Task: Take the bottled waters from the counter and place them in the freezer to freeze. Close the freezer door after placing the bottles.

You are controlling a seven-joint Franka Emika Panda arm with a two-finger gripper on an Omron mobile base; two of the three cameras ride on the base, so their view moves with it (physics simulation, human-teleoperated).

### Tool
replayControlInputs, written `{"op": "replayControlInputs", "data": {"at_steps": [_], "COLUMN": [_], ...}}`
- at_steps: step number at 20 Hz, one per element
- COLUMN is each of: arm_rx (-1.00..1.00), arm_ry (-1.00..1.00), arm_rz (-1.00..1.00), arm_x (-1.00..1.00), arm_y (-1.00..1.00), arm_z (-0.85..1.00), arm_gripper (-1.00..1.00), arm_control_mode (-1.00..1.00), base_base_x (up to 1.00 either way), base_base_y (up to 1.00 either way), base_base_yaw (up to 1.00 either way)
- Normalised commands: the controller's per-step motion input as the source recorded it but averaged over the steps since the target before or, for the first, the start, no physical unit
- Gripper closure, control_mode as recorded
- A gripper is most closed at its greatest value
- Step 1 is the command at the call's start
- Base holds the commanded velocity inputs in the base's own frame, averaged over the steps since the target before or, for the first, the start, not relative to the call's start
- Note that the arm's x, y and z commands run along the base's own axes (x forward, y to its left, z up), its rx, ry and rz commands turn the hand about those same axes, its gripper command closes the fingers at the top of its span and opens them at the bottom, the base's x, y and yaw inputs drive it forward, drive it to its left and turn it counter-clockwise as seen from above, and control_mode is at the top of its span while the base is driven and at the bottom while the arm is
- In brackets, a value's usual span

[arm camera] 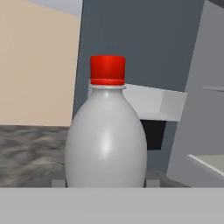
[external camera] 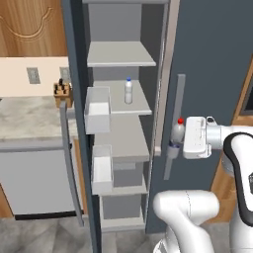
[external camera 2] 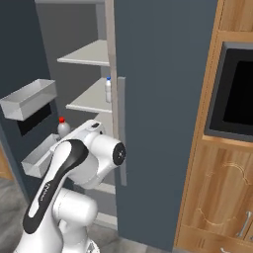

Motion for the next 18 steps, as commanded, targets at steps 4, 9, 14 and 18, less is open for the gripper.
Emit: {"op": "replayControlInputs", "data": {"at_steps": [4, 9, 14, 18], "arm_rx": [0.00, 0.00, 0.00, 0.00], "arm_ry": [0.00, 0.00, 0.00, 0.00], "arm_rz": [0.00, 0.00, 0.00, 0.00], "arm_x": [0.00, 0.00, 0.00, 0.00], "arm_y": [0.00, 0.00, 0.00, 0.00], "arm_z": [0.00, 0.00, 0.00, 0.00], "arm_gripper": [1.00, 1.00, 1.00, 1.00], "arm_control_mode": [1.00, 1.00, 1.00, 1.00], "base_base_x": [0.42, 0.39, 0.15, 0.18], "base_base_y": [0.23, 0.00, 0.07, 0.28], "base_base_yaw": [-0.03, 0.00, 0.00, 0.00]}}
